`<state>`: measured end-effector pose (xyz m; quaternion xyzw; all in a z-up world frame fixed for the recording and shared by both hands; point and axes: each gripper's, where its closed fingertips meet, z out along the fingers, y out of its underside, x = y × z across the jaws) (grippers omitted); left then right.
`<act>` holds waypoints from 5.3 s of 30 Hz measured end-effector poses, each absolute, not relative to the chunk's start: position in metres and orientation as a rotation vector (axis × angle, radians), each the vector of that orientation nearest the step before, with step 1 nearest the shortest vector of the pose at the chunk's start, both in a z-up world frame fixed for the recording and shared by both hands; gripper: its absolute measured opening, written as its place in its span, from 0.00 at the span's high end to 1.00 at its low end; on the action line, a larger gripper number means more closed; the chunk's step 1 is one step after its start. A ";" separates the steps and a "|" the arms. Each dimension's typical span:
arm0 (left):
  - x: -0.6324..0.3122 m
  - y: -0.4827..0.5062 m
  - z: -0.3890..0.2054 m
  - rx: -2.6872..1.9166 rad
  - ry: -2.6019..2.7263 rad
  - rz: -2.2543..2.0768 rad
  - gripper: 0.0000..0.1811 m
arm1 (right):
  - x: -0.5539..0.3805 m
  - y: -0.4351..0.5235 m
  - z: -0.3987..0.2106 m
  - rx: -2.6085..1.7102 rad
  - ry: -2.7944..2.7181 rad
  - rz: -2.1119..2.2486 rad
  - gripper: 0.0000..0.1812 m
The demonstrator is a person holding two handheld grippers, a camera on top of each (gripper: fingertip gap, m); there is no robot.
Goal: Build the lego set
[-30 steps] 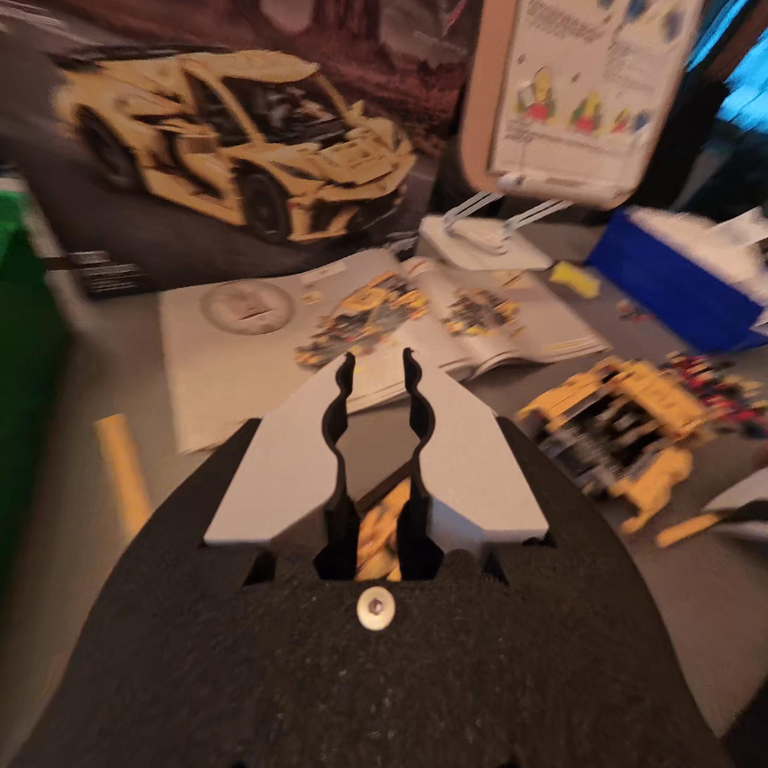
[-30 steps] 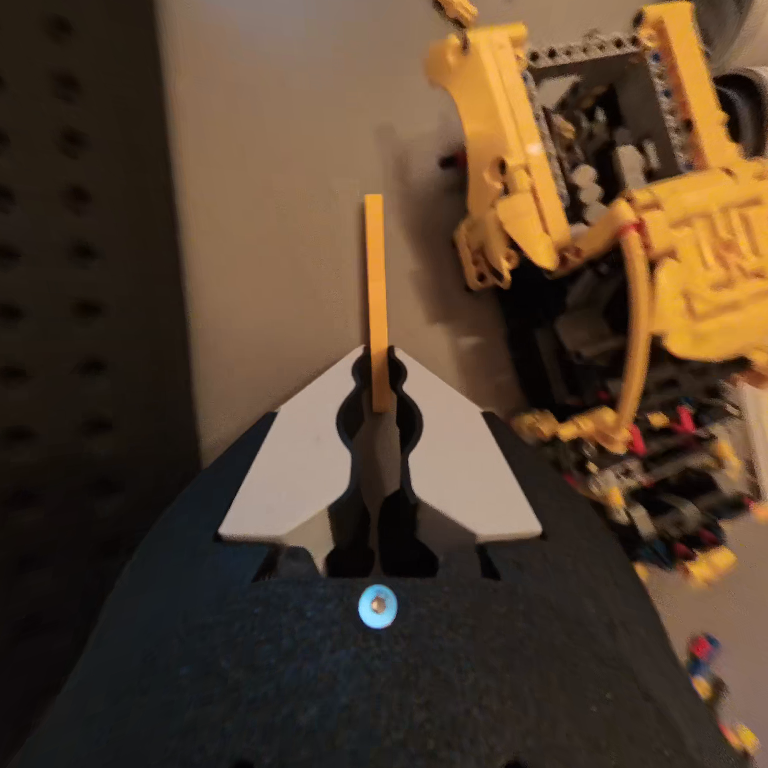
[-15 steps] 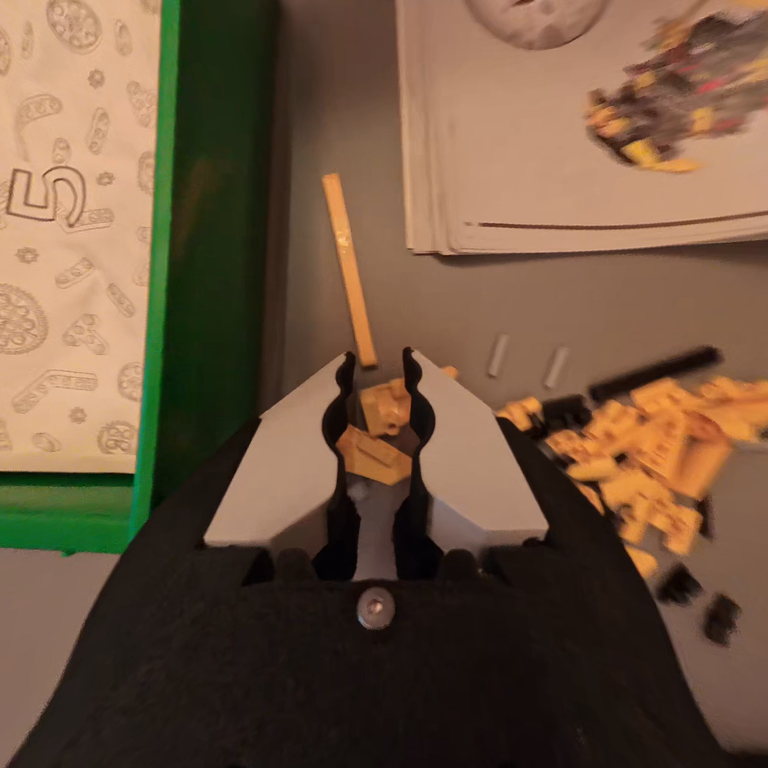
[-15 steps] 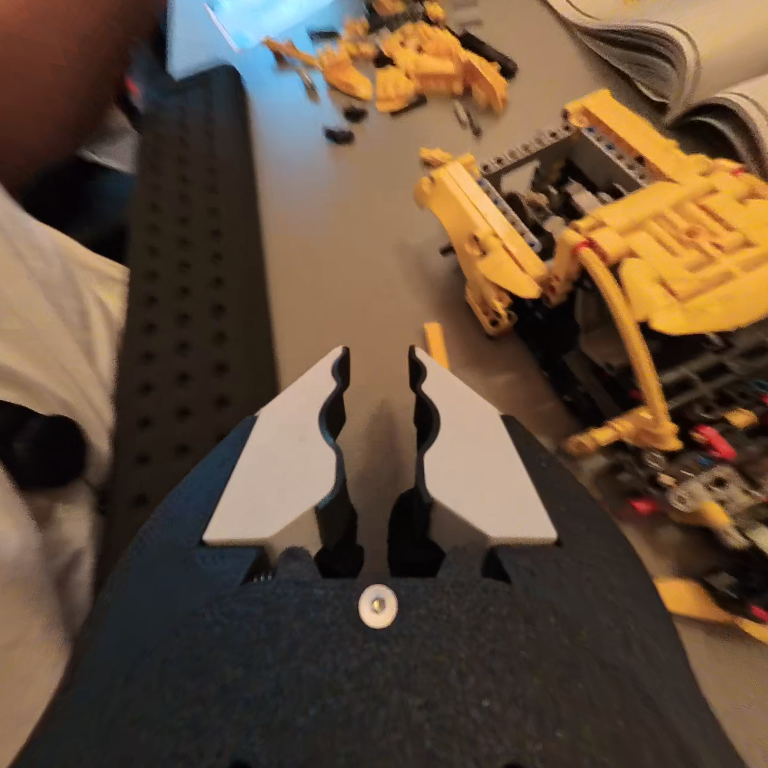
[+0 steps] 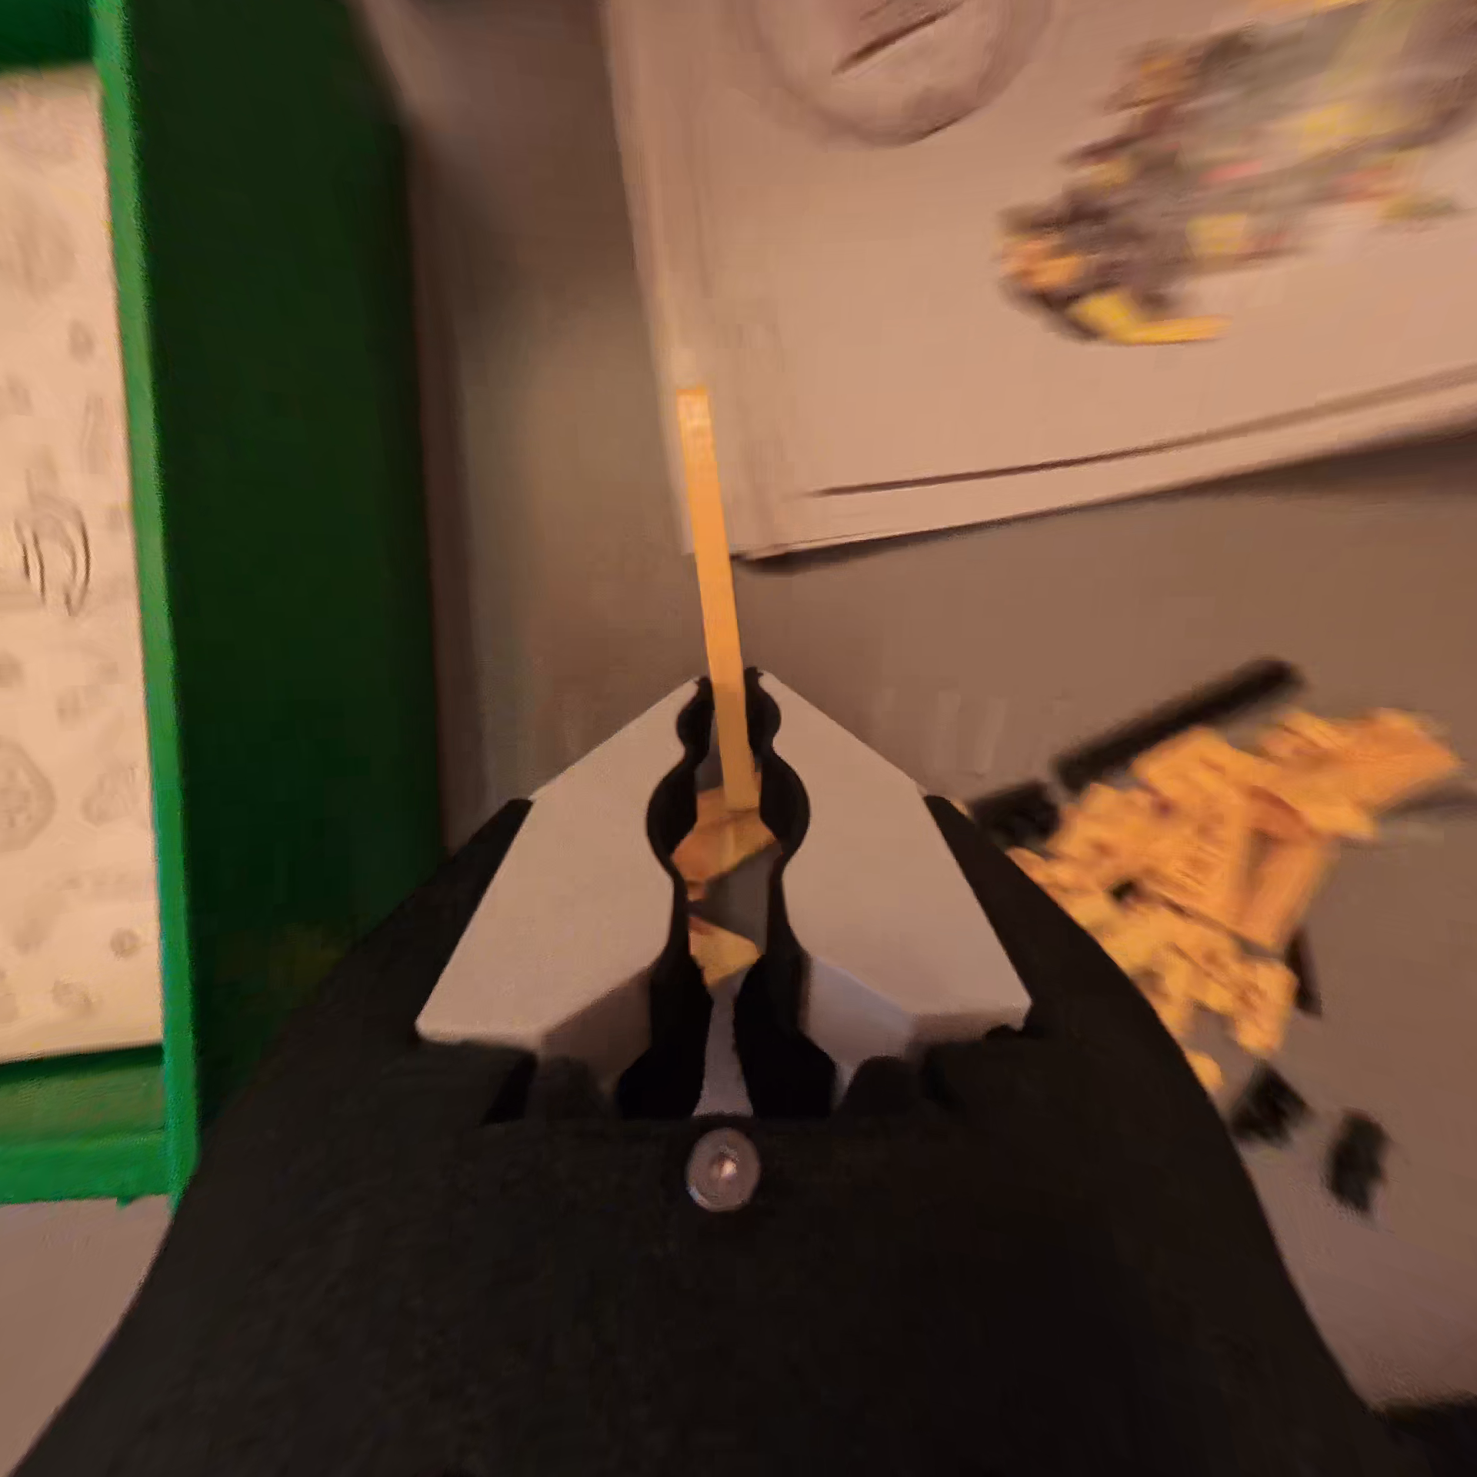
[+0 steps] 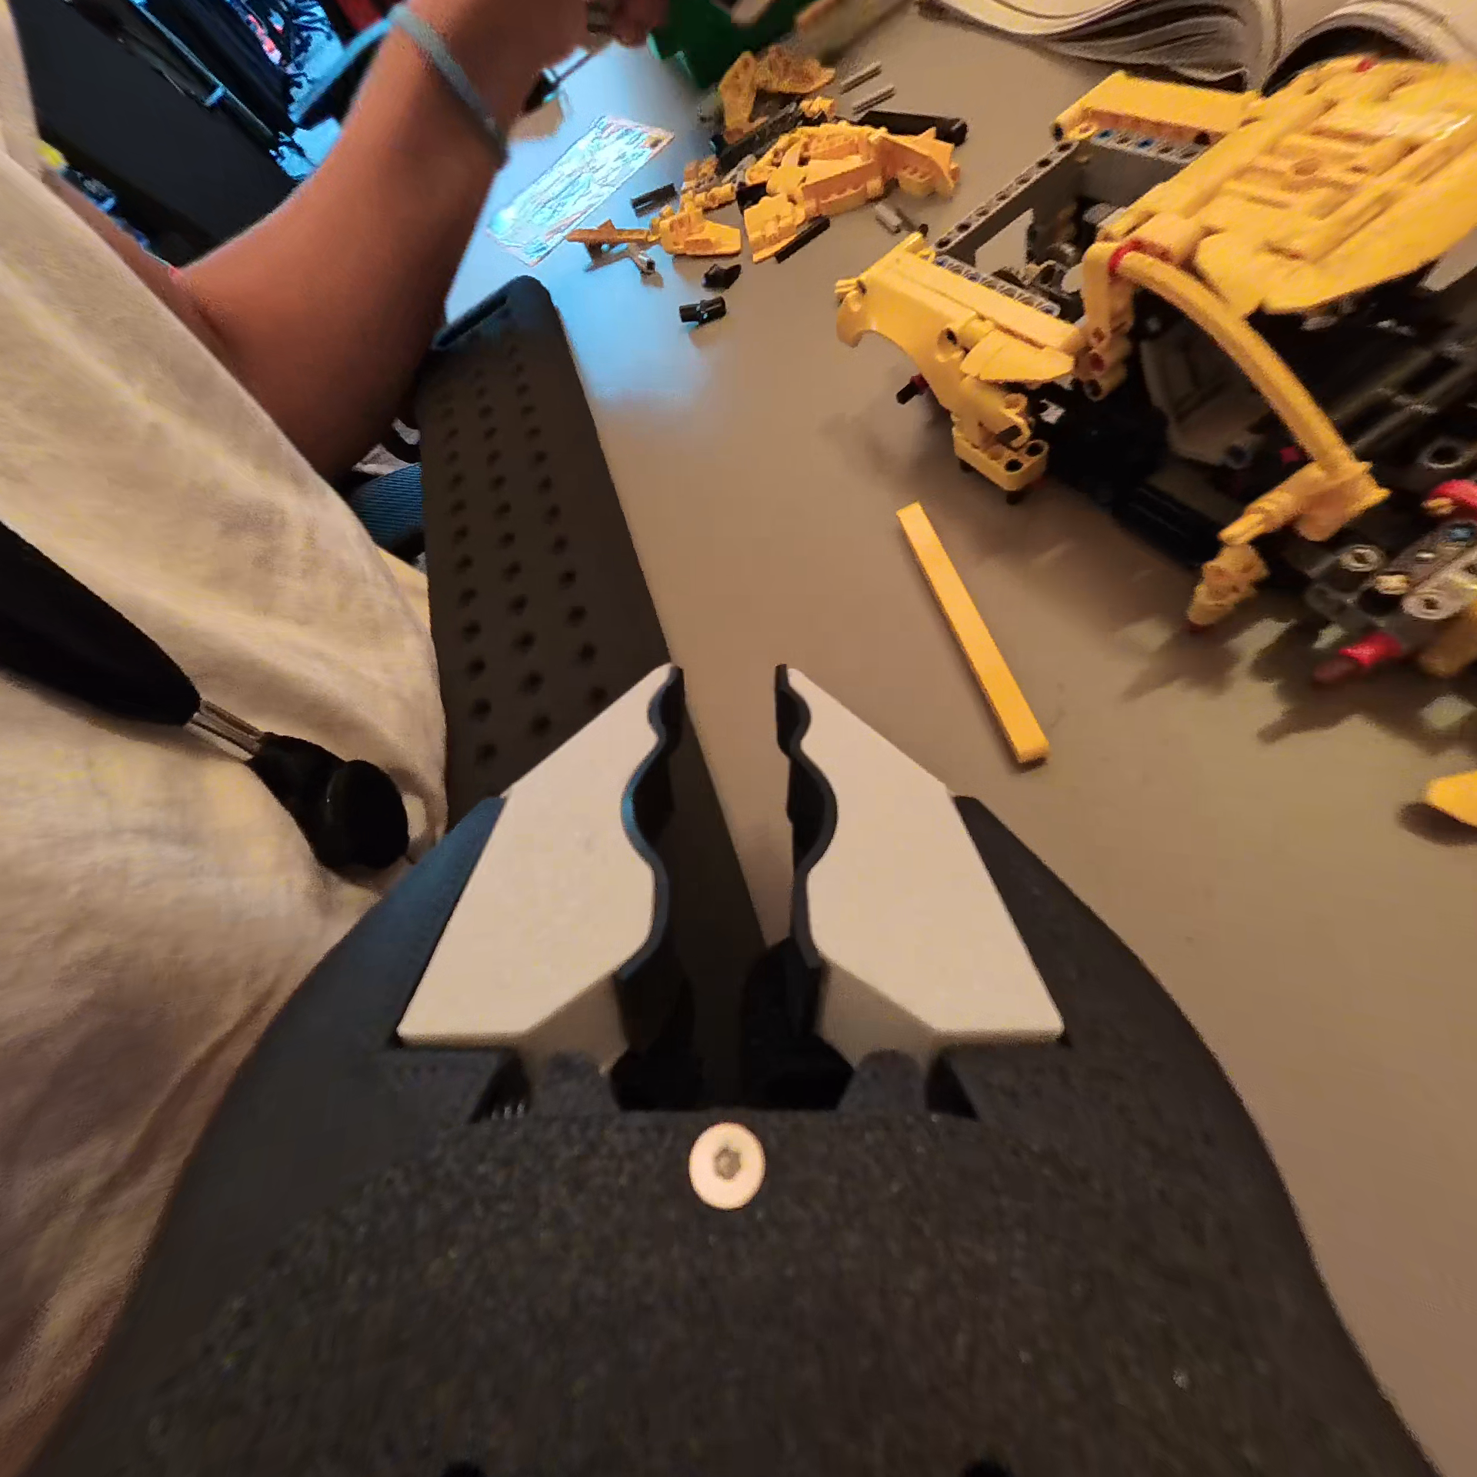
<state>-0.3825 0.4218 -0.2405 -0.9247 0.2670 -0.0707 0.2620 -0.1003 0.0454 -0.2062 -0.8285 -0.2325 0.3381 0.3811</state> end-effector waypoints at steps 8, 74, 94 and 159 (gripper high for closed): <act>-0.184 0.173 -0.156 -1.594 1.855 -0.817 0.96 | -0.058 0.060 -0.196 -2.099 -0.479 0.675 0.87; -0.167 0.347 -0.152 -1.647 0.823 -1.123 0.86 | -0.008 0.066 -0.231 -2.326 -0.580 0.407 0.96; -0.168 0.344 -0.149 -1.636 0.843 -1.060 0.86 | 0.180 0.090 -0.219 -2.268 -0.230 -0.254 0.91; -0.162 0.331 -0.151 -1.648 0.903 -1.046 0.86 | 0.045 0.070 -0.233 -2.297 -0.474 0.218 0.86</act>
